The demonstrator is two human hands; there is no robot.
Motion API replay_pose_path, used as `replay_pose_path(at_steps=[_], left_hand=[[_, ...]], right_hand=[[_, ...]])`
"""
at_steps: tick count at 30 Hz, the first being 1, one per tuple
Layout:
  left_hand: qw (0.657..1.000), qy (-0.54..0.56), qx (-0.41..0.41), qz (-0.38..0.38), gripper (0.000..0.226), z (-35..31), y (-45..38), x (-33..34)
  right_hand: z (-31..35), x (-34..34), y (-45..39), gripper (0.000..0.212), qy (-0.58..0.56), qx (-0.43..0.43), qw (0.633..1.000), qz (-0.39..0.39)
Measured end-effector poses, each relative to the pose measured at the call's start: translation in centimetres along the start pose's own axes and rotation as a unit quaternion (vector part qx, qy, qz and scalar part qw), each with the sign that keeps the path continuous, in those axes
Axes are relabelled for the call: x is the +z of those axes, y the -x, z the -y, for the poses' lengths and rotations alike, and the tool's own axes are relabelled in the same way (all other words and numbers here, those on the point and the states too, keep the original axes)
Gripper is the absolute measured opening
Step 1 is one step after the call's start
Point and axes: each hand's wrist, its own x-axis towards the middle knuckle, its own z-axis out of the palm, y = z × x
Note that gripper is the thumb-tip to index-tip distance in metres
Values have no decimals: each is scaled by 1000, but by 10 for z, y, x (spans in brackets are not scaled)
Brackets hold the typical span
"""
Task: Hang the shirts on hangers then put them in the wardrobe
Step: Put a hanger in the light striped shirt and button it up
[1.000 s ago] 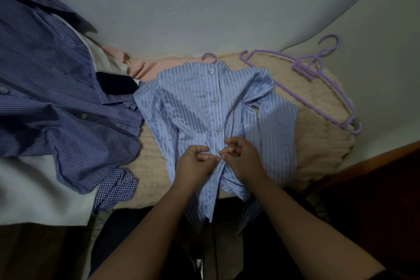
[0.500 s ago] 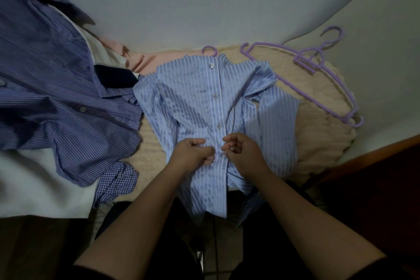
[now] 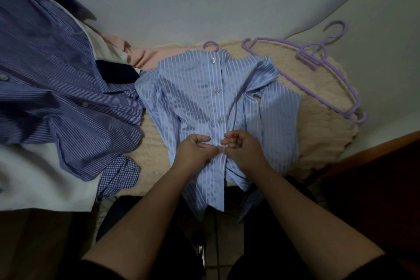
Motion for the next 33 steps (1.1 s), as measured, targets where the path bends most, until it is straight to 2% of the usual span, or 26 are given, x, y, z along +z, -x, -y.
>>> replay_pose_path(at_steps=[3, 6, 13, 18, 21, 24, 29, 33], left_hand=[[999, -45, 25, -11, 41, 1, 2, 3], [995, -88, 45, -13, 45, 1, 1, 3], [997, -63, 35, 21, 53, -3, 0, -3], [975, -143, 166, -39, 38, 3, 11, 6], [968, -152, 193, -49, 39, 3, 14, 9], [972, -143, 184, -34, 42, 1, 11, 7], [983, -92, 160, -6, 52, -2, 12, 7], [998, -55, 40, 7, 56, -10, 5, 4]], right_hand=[[1, 4, -2, 39, 23, 5, 1000, -1], [3, 3, -4, 33, 39, 10, 999, 14], [8, -5, -5, 40, 24, 35, 998, 39], [10, 1, -5, 38, 14, 48, 999, 1], [8, 1, -6, 32, 0, 58, 998, -13], [6, 1, -5, 28, -31, 56, 998, -12], [-1, 2, -5, 36, -22, 35, 999, -12], [0, -1, -5, 36, -10, 27, 1000, 5]])
